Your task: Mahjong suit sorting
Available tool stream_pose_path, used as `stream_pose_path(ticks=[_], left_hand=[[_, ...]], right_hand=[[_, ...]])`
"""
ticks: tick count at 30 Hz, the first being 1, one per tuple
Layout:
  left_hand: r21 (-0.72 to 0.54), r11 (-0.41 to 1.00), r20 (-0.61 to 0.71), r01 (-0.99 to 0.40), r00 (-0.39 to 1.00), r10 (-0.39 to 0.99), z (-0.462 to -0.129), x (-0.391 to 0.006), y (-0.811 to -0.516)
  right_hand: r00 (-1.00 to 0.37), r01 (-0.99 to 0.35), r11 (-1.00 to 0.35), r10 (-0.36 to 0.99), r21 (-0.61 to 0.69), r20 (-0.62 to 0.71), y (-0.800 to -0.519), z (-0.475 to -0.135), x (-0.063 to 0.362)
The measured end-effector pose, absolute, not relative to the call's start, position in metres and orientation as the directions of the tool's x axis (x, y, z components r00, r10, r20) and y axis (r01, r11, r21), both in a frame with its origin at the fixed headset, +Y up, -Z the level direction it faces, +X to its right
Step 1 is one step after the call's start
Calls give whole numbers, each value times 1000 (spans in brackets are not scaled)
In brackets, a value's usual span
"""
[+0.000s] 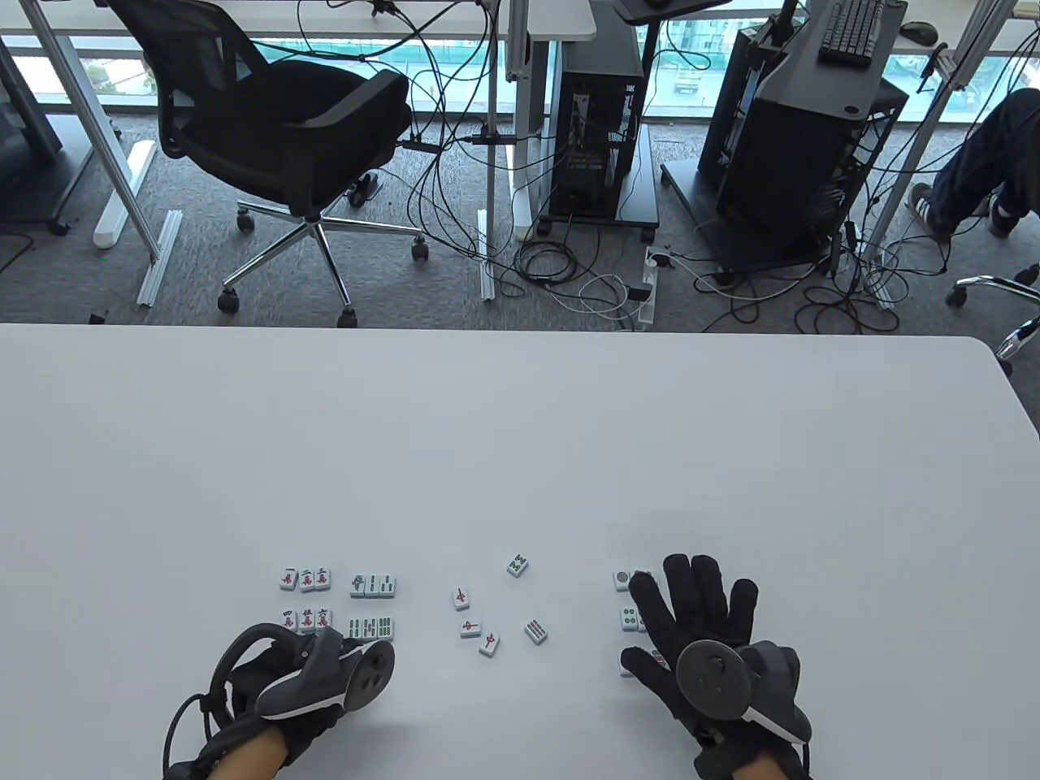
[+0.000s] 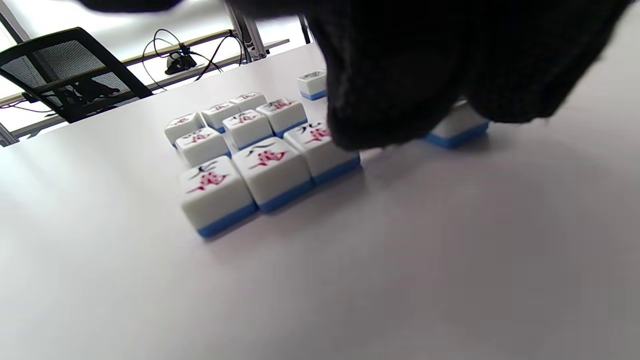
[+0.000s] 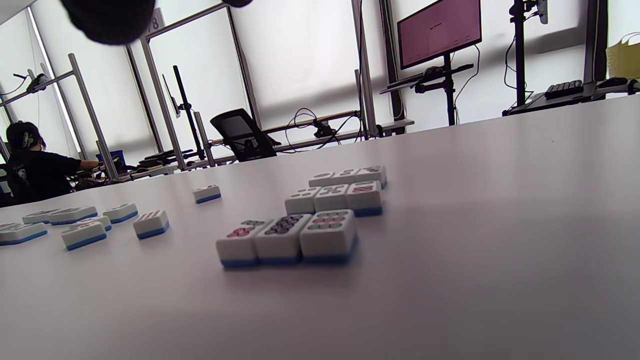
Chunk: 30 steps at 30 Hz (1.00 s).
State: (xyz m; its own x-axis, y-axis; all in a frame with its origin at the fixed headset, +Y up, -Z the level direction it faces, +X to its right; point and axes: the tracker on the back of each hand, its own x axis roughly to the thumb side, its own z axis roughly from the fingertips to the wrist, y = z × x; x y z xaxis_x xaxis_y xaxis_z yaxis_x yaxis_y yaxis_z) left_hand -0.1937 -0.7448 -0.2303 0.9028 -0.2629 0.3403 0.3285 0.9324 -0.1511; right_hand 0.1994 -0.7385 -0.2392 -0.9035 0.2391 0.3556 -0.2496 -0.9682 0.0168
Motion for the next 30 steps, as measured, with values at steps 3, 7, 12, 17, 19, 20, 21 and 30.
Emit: stream_pose_path(ticks=[3, 7, 12, 17, 19, 20, 21, 30], left_hand=[[-96, 949, 349, 302, 903, -252, -232, -185, -728], [21, 953, 385, 301, 877, -286, -242, -161, -709], [131, 951, 424, 280, 851, -309, -275, -118, -698], [72, 958, 436, 278, 855, -281, -316, -73, -701], [80, 948, 441, 308, 842, -311, -325, -58, -706], [79, 941, 440, 330, 835, -330, -330, -50, -710], [68, 929, 434, 363, 828, -355, -335, -42, -715], [36, 858, 422, 513, 770, -478, -358, -15, -748]], right_hand=[[-903, -253, -967, 243, 20, 354, -739, -240, 200], [-903, -254, -967, 244, 20, 354, -738, -239, 200], [-897, -270, -963, 257, 16, 358, -736, -238, 199], [-895, -278, -961, 265, 15, 359, -735, -238, 200], [-894, -280, -960, 267, 16, 360, -734, -238, 200], [-895, -275, -961, 262, 17, 360, -734, -238, 200], [-896, -273, -962, 261, 17, 360, -734, -238, 200], [-890, -289, -957, 275, 18, 363, -734, -238, 200]])
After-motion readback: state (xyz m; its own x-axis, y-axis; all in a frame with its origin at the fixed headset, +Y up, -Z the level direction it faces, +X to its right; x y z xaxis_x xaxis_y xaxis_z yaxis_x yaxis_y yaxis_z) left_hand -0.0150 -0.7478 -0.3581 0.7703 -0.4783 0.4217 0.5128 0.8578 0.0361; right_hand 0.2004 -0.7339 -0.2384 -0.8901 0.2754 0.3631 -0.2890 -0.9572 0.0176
